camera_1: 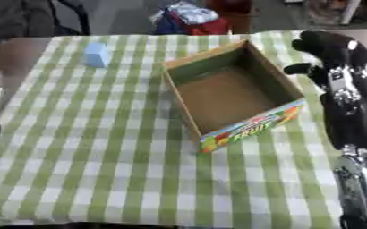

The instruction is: Pick up objects on the table and place them in the box.

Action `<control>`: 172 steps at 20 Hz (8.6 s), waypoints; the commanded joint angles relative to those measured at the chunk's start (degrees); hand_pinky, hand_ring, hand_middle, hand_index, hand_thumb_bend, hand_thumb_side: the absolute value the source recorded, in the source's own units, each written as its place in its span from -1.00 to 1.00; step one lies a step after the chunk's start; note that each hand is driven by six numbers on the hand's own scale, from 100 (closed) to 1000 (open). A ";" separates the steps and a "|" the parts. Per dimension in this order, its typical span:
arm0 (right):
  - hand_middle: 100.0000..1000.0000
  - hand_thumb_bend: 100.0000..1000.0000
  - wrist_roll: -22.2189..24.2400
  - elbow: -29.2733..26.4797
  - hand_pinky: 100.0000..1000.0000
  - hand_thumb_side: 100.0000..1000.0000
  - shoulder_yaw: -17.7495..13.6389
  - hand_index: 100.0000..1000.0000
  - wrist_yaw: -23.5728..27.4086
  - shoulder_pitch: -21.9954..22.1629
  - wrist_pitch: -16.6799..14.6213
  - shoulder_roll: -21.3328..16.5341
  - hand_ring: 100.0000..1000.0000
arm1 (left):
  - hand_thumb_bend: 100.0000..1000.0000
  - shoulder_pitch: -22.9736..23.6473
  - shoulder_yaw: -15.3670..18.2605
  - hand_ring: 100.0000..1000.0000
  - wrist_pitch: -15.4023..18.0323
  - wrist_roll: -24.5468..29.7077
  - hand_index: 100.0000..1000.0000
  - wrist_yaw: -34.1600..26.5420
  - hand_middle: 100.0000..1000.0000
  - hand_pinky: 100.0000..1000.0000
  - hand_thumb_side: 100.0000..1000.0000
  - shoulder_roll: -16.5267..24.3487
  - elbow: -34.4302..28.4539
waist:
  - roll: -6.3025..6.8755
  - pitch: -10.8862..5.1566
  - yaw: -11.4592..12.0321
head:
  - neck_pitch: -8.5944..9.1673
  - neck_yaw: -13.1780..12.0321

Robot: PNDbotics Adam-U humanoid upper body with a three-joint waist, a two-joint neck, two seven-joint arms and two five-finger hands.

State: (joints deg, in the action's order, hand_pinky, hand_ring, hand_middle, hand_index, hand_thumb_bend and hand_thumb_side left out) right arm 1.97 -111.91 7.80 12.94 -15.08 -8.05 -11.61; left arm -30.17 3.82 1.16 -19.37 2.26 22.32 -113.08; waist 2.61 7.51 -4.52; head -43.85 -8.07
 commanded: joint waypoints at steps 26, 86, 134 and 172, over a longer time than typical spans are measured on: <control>0.41 -1.00 0.93 -0.90 0.13 -0.04 1.01 0.39 0.43 -0.29 0.31 -1.65 0.55 | -1.00 -25.03 -2.02 0.23 -15.92 -2.37 0.64 1.88 0.30 0.40 0.23 13.78 49.40 | 0.80 -0.77 -3.76 | -0.27 -1.76; 0.41 -1.00 0.72 -0.69 0.12 0.02 1.02 0.38 -0.41 -1.14 0.29 -0.74 0.56 | -0.23 -31.97 -2.45 0.76 -7.72 35.84 0.88 60.00 0.73 0.69 -0.52 11.37 79.87 | 1.61 4.84 -4.99 | -0.27 -2.13; 0.40 -1.00 0.53 -0.26 0.12 0.02 0.77 0.38 -0.85 -1.62 0.42 -0.20 0.56 | -1.00 -31.24 -0.21 0.05 -6.81 36.96 0.36 63.31 0.03 0.26 -0.71 12.57 74.88 | 2.65 7.02 -6.81 | 2.13 -3.14; 0.41 -1.00 1.58 -0.59 0.13 0.01 1.11 0.39 0.70 -2.23 0.70 -0.42 0.56 | -0.80 -28.57 -26.66 0.19 17.58 46.41 0.57 53.70 0.21 0.38 -0.48 -5.27 45.59 | 2.45 3.77 -7.70 | 2.23 -3.55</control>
State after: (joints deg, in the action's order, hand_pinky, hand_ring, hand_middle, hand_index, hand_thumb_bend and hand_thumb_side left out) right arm 3.32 -111.40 8.89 13.28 -16.62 -7.25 -11.63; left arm -57.82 -22.79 18.22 27.30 55.60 16.58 -67.15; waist 5.33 12.07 -12.19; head -41.80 -11.46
